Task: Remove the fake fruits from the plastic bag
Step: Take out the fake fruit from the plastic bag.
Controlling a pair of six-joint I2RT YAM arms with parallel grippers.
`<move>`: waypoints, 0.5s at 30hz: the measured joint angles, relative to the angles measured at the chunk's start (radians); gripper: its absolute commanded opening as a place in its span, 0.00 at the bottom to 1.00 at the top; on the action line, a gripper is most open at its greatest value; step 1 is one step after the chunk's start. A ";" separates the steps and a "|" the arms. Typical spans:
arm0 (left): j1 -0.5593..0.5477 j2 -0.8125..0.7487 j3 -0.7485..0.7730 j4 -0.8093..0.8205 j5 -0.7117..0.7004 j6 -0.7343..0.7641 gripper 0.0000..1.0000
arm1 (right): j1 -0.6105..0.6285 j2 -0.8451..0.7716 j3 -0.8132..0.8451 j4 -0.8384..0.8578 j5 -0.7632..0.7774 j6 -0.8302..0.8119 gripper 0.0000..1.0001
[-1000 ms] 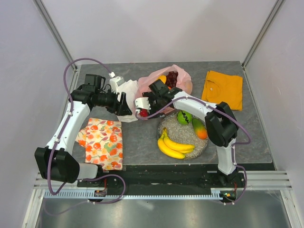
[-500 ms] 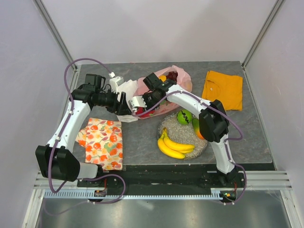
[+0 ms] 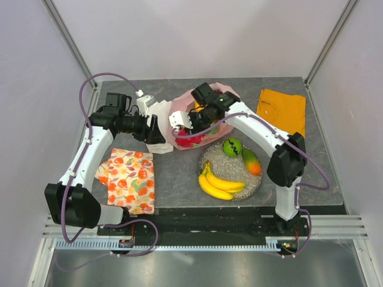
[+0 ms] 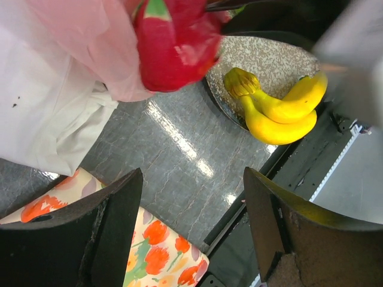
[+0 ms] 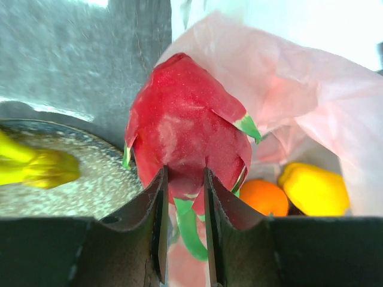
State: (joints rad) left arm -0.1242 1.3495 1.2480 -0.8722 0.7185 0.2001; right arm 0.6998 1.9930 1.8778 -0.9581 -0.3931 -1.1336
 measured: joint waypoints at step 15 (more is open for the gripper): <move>0.000 0.035 0.073 0.040 0.045 -0.004 0.75 | 0.018 -0.263 -0.023 -0.106 -0.074 0.314 0.15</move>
State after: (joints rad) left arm -0.1238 1.3846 1.3209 -0.8322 0.7631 0.1959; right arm 0.7174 1.7302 1.8545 -1.0637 -0.4667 -0.8200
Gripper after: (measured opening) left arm 0.754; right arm 0.319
